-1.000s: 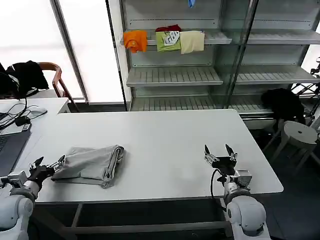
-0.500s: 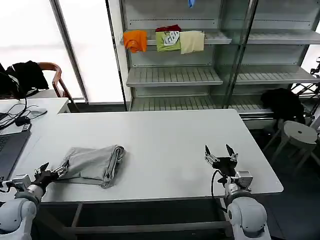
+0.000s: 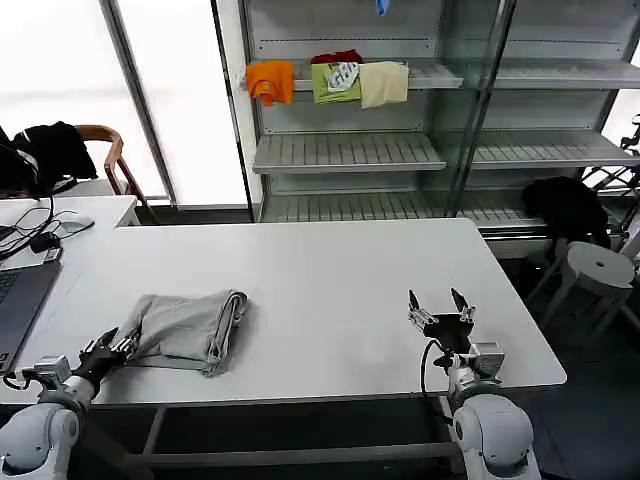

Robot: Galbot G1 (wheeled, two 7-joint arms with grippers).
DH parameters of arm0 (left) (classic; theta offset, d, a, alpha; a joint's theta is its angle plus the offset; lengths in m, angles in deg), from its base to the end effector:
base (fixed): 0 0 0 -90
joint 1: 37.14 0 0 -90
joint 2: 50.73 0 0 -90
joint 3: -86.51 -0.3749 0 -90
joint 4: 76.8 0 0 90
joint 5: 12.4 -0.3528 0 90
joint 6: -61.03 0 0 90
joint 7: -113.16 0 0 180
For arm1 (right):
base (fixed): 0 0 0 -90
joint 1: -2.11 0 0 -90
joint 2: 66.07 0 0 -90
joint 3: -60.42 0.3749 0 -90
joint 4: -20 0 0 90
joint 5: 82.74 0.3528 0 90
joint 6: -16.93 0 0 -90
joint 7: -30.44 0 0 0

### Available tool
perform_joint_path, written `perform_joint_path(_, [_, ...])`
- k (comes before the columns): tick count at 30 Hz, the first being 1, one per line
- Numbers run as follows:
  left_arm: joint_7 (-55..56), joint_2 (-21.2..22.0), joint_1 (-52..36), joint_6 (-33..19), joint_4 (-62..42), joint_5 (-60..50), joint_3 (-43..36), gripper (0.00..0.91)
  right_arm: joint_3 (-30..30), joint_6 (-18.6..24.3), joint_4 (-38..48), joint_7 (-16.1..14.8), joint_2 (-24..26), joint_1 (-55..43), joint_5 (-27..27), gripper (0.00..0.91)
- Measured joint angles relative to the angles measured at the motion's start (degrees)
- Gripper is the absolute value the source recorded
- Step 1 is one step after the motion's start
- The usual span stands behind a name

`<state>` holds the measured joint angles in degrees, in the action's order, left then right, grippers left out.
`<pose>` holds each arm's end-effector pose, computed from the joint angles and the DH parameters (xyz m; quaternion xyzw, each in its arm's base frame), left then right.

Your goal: Fold and organize the clothes.

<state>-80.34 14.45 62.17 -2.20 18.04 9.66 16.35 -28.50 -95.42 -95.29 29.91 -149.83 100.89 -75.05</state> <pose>0.2837 0.2532 -0.3132 0.0296 -0.9786 0.0148 0.2029 0.2813 -0.0303 -0.2683 0.0231 -0.9984 -0.0084 0.0514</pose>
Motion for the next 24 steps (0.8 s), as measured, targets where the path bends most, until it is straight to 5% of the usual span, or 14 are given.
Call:
perform_joint_path(16, [-1.5, 0.7, -0.7, -1.1, -0.1, 1.3, 0.6, 0.000, 0.3, 0.0, -0.5, 0.3, 0.3, 0.4, 0.0, 0.907])
perform_joint_path(24, [-2.1, -2.7, -2.3, -4.6, -0.9, -0.1, 4.4, 0.000, 0.1, 0.2, -0.2, 0.4, 0.6, -0.1, 0.3, 0.907])
